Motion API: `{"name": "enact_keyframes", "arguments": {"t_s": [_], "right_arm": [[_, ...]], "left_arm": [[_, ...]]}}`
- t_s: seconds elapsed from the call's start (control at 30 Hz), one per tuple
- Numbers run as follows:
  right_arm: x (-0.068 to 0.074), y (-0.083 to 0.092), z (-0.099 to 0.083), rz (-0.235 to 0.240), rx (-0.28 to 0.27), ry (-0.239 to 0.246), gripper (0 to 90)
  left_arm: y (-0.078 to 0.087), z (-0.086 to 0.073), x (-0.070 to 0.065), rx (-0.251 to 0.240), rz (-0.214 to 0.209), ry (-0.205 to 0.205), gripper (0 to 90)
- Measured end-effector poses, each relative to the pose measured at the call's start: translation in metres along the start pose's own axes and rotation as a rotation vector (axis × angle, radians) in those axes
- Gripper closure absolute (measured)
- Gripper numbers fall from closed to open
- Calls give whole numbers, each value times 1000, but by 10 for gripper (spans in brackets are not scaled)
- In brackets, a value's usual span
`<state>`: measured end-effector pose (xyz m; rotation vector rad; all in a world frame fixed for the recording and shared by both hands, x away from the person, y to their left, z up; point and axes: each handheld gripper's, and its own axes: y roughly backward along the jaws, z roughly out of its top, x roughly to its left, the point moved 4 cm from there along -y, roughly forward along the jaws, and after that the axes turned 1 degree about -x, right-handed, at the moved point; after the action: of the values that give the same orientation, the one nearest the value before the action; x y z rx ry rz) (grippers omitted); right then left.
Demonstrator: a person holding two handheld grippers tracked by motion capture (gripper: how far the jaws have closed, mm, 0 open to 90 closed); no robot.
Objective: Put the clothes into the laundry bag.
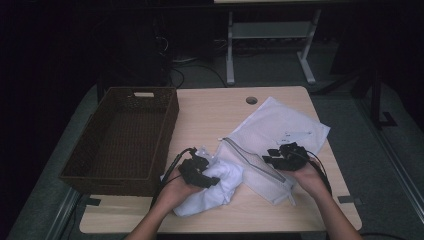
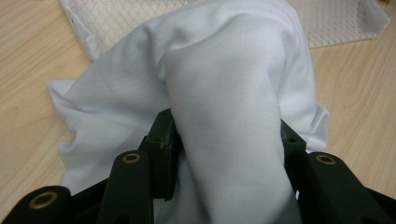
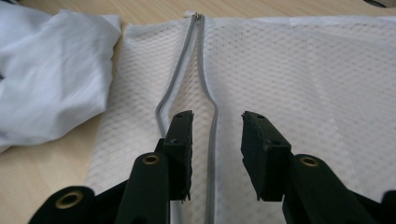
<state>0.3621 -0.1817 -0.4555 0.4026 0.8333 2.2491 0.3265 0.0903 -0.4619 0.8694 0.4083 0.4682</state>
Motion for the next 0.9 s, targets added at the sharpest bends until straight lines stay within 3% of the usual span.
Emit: {"name": "enact_keyframes", "arguments": {"t_s": [0.17,0.33,0.43,0.77,0.9], "right_arm": [[-8,-19,8,11,-39,-16,634],[-12,-35,6,32,-36,-41,651],[-9,-41,4,42,-29,-30,655],[-15,-45,-7,12,23,-2,690],[-13,-47,-12,11,53,29,712]], "left_arm": [[0,0,0,0,-1,0,528],[0,0,1,1,-5,-2,528],[0,0,1,1,-5,-2,528],[0,0,1,-2,-10,2,528],[0,0,1,-3,-9,2,528]]}}
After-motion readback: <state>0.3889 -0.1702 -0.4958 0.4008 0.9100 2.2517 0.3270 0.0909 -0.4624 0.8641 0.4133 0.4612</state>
